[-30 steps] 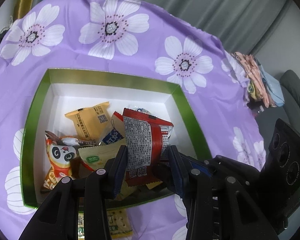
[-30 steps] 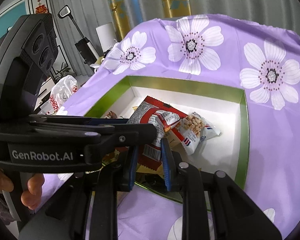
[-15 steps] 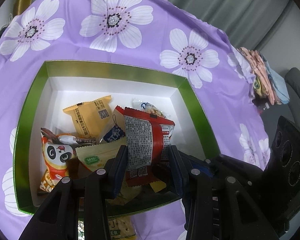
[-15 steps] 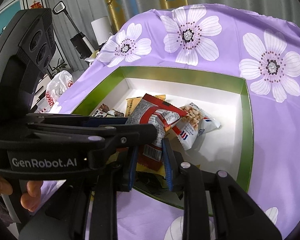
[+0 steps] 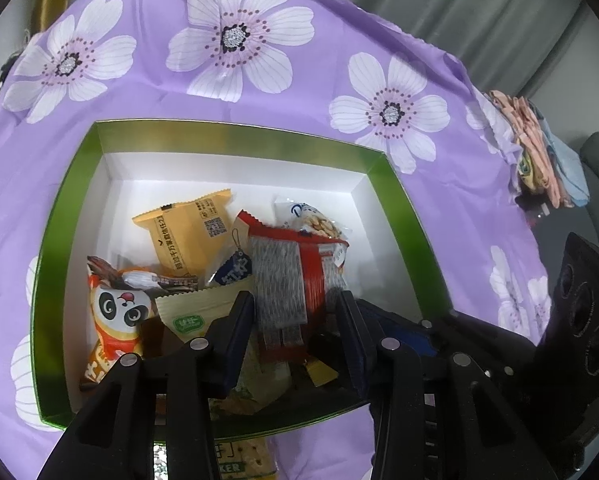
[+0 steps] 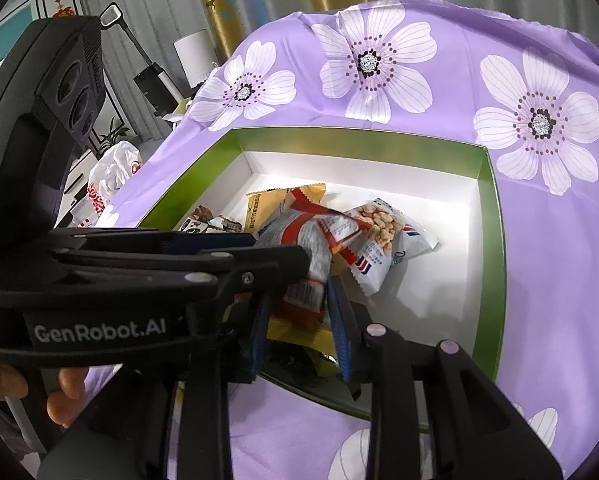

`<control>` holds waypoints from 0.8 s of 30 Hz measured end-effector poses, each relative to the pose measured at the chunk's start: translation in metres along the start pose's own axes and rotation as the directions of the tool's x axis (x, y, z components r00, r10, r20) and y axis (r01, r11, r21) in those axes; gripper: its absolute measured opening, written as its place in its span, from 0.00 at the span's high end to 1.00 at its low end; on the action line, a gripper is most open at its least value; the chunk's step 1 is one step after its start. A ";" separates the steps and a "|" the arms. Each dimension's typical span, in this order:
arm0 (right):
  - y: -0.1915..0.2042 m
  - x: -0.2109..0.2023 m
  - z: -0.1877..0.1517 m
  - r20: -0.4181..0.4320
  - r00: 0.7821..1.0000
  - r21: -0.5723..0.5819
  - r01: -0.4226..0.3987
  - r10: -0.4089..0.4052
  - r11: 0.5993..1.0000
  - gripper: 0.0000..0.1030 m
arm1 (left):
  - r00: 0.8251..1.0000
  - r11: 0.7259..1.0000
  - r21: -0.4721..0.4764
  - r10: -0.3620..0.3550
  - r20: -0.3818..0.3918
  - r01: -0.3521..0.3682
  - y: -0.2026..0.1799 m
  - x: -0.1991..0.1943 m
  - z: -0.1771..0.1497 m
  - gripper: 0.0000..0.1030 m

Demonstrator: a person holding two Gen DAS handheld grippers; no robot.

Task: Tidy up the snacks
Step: 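Lower the red-and-white bag into the box and open the left tool, then move the left tool toward the yellow soda cracker pack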

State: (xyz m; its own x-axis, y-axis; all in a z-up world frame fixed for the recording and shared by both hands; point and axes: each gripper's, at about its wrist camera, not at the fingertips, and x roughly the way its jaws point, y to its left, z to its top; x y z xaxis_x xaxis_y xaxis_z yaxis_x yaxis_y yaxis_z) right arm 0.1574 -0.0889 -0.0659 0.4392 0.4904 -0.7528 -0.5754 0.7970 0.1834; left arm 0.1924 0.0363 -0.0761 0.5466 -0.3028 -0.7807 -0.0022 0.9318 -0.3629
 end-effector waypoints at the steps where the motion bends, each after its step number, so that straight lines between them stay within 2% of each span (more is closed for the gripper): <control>1: 0.000 -0.001 -0.001 0.002 1.000 0.003 0.002 -0.002 1.000 0.70 | 1.000 1.000 0.001 0.005 0.002 -0.005 0.000 0.000 0.000 0.59; 3: -0.001 -0.006 -0.003 0.016 1.000 0.008 0.010 -0.010 1.000 0.66 | 1.000 1.000 0.006 0.027 0.011 -0.027 -0.001 -0.003 -0.001 0.53; 5: -0.002 -0.013 -0.003 0.035 0.999 0.016 0.018 -0.018 1.000 0.62 | 0.999 0.999 0.010 0.042 0.026 -0.042 -0.001 -0.008 -0.001 0.33; 7: -0.004 -0.020 -0.003 0.049 0.999 0.021 0.021 -0.022 1.000 0.57 | 0.998 0.999 0.012 0.050 0.042 -0.050 0.000 -0.013 -0.002 0.26; 13: -0.004 -0.044 -0.007 0.092 0.995 0.043 0.029 -0.032 0.999 0.41 | 0.995 0.997 0.009 0.077 0.065 -0.078 0.000 -0.029 -0.002 0.24; 16: -0.002 -0.059 -0.010 0.120 0.992 0.056 0.038 -0.044 0.998 0.30 | 0.992 0.995 0.013 0.093 0.082 -0.094 -0.001 -0.040 -0.005 0.24; 17: -0.001 -0.062 -0.011 0.125 0.991 0.056 0.039 -0.045 0.998 0.26 | 0.991 0.995 0.016 0.095 0.091 -0.096 -0.001 -0.045 -0.007 0.21; 19: 0.003 -0.073 -0.015 0.139 0.989 0.054 0.050 -0.057 0.997 0.24 | 0.989 0.995 0.016 0.100 0.113 -0.102 -0.001 -0.056 -0.011 0.10; 20: 0.005 -0.078 -0.017 0.143 0.988 0.052 0.058 -0.065 0.997 0.23 | 0.987 0.995 0.013 0.101 0.126 -0.103 -0.001 -0.062 -0.013 0.08; 24: 0.013 -0.097 -0.027 0.162 0.983 0.046 0.075 -0.081 0.996 0.22 | 0.983 0.995 0.010 0.094 0.159 -0.097 -0.001 -0.084 -0.025 0.08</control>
State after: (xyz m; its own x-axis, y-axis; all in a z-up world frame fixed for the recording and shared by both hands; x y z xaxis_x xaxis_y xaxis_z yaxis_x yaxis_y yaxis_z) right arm 0.0887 -0.1351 -0.0072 0.5907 0.4746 -0.6525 -0.5088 0.8468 0.1552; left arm 0.1254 0.0558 -0.0231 0.6699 -0.1780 -0.7208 -0.0468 0.9588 -0.2802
